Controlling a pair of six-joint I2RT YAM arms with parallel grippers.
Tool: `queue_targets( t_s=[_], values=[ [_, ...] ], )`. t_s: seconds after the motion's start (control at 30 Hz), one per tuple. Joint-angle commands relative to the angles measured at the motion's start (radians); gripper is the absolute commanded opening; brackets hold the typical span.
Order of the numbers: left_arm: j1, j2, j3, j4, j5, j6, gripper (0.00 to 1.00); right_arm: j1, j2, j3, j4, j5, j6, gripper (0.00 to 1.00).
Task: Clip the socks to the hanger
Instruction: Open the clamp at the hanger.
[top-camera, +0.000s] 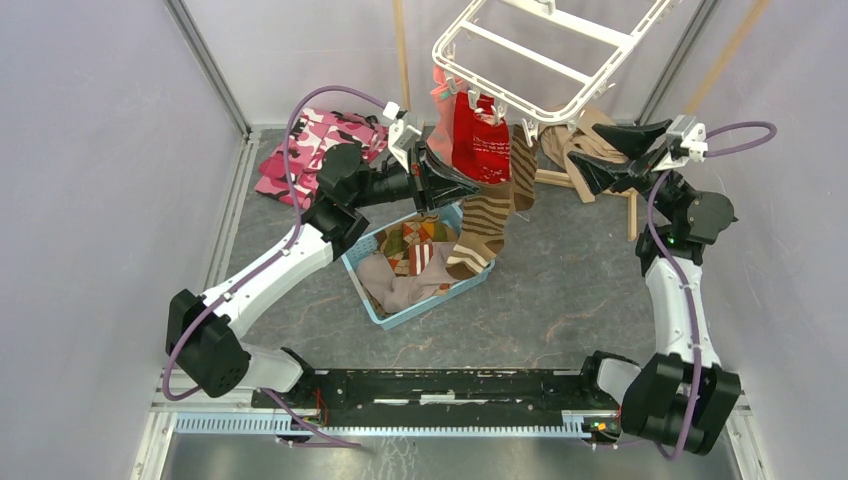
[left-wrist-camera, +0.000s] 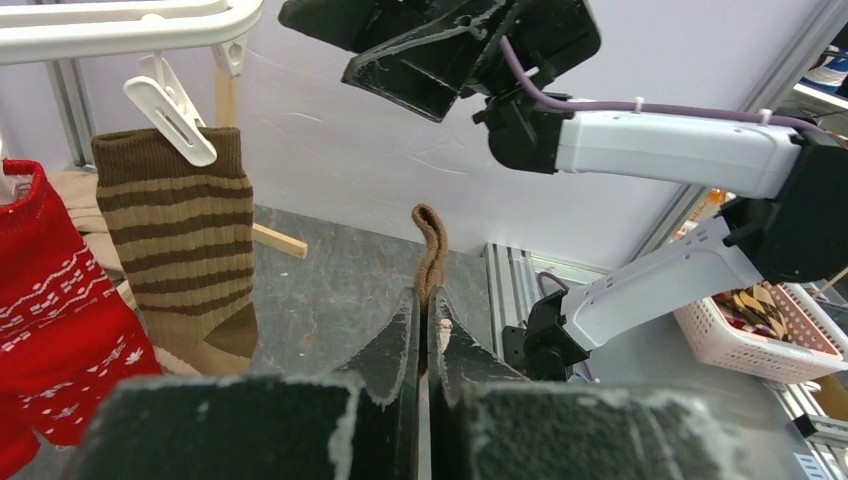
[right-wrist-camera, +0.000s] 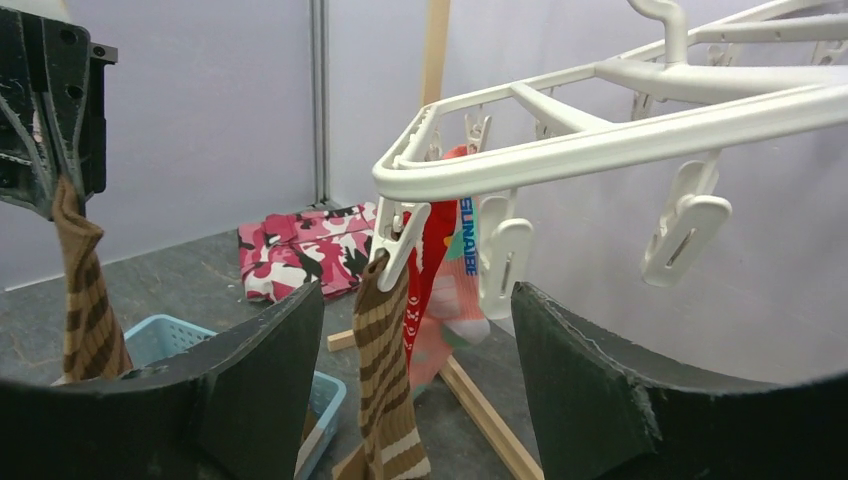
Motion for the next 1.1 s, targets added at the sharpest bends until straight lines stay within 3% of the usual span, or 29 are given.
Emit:
queue_targets(
  t_s=[0.0, 0.23, 0.43, 0.53, 0.7, 0.83, 1.07],
  values=[
    [-0.013, -0.018, 0.035, -0.004, -0.02, 0.038, 0.02, -0.003, -0.093, -0.01, -0.209, 0.003, -0.186, 0.75],
    [-0.044, -0.008, 0.043, -0.01, -0.092, 0.049, 0.02, 0.059, -0.2, -0.112, -0.233, 0.024, -0.155, 0.7],
    [-0.078, -0.023, 0.035, -0.052, -0.272, 0.111, 0.02, 0.138, -0.397, -0.159, -0.582, 0.126, -0.319, 0.73],
    [-0.088, -0.016, 0.035, -0.06, -0.329, 0.117, 0.02, 0.178, -0.432, -0.133, -0.675, 0.118, -0.35, 0.73],
    [-0.123, 0.003, 0.051, -0.058, -0.361, 0.12, 0.02, 0.233, -0.473, -0.143, -0.662, 0.131, -0.29, 0.75],
    [-0.159, 0.003, 0.057, -0.052, -0.379, 0.125, 0.02, 0.281, -0.463, -0.125, -0.744, 0.206, -0.32, 0.75],
    [-0.208, -0.023, 0.047, -0.052, -0.41, 0.142, 0.02, 0.345, -0.43, -0.084, -0.747, 0.273, -0.358, 0.76]
  ],
)
